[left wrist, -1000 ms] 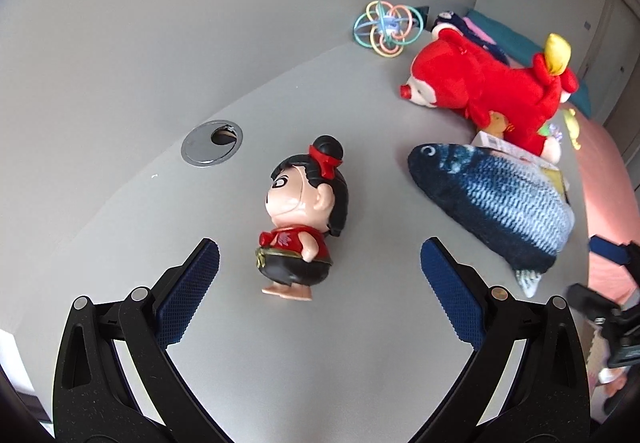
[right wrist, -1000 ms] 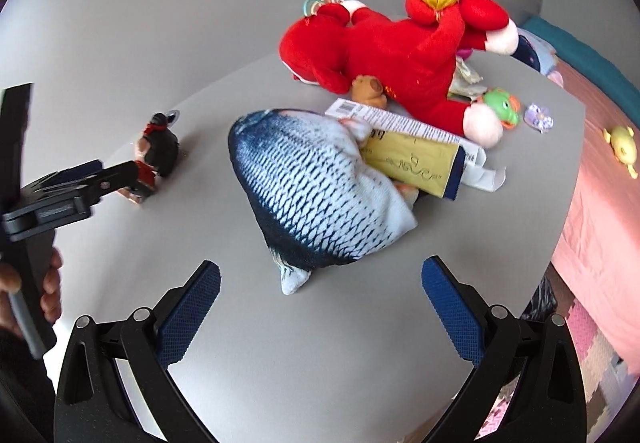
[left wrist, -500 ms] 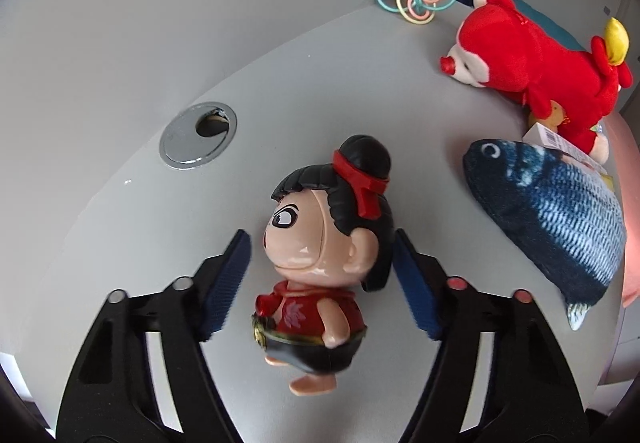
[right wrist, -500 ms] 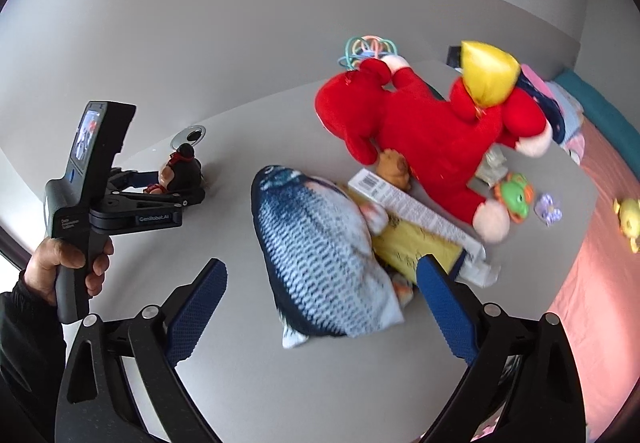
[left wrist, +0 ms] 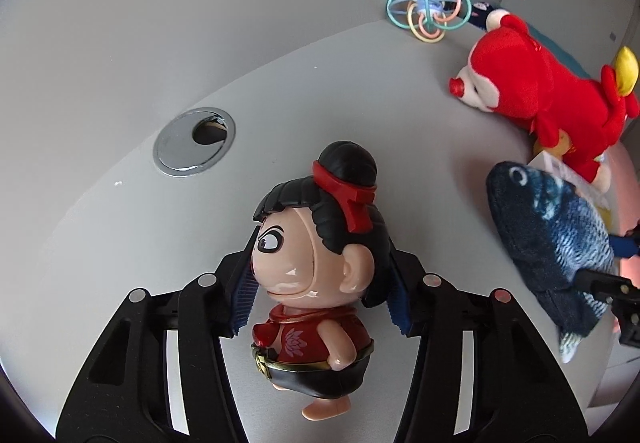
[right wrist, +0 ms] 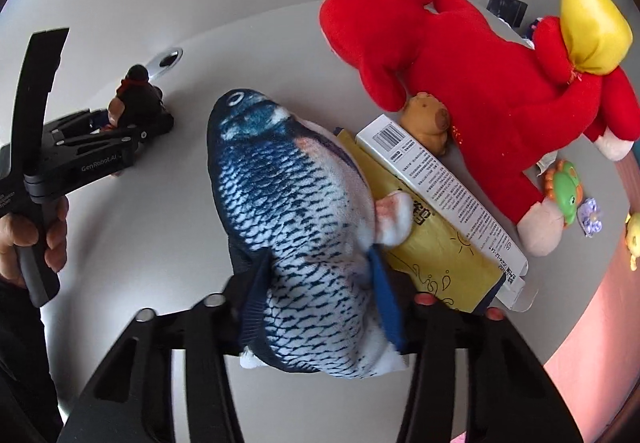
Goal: Collect trash
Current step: 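Carry doll and fish to the black trash bag and open both tools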
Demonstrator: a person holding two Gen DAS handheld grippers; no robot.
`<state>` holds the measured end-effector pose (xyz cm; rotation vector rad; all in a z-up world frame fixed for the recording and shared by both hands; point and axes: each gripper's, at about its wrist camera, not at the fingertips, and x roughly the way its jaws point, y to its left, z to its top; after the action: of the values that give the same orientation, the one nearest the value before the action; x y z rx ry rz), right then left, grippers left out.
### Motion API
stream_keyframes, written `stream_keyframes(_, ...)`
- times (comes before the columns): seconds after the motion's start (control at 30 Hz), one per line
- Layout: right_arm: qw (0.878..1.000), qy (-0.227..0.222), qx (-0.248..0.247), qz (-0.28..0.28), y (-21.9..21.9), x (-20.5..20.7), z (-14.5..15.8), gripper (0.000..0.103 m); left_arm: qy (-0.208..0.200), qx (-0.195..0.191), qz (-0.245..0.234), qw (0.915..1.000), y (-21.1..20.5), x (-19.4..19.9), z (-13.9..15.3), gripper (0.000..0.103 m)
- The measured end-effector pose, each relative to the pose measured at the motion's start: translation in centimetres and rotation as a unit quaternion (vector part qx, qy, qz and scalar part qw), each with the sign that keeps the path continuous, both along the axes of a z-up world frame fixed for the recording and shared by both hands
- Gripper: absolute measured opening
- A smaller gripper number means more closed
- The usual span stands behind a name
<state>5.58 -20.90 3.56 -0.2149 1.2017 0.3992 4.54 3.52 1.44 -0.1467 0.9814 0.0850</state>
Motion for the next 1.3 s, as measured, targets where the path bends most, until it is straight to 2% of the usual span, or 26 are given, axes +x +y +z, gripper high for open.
stream_keyframes(0.1,0.999,0.002,0.051,-0.010,-1.3,-0.4,1.0,0.024,-0.001,-0.009,-0.003,1.0000,-0.4,-0.1,0.1,0.052)
stream_keyframes(0.33,0.991,-0.023,0.130,-0.015,-4.4,-2.2,4.5,0.023,-0.018,-0.004,-0.016,0.9997,-2.1,-0.6,2.3,0.052)
stream_keyframes(0.6,0.984,-0.069,0.165,-0.021,-8.2,-4.3,9.0,0.024,-0.045,0.000,-0.049,0.9978,-6.1,-0.8,6.4,0.052)
stream_keyframes(0.83,0.977,-0.108,0.175,-0.055,-11.9,-5.7,11.7,0.024,-0.063,0.004,-0.110,0.9919,-12.8,-0.2,9.0,0.052)
stream_keyframes(1.0,0.971,-0.129,0.171,-0.105,-16.9,-7.2,13.4,0.024,-0.071,0.001,-0.167,0.9833,-18.8,0.5,10.0,0.052)
stream_keyframes(1.3,0.955,-0.139,0.152,-0.214,-27.5,-10.4,12.1,0.025,-0.055,-0.013,-0.278,0.9588,-31.2,2.4,9.2,0.052)
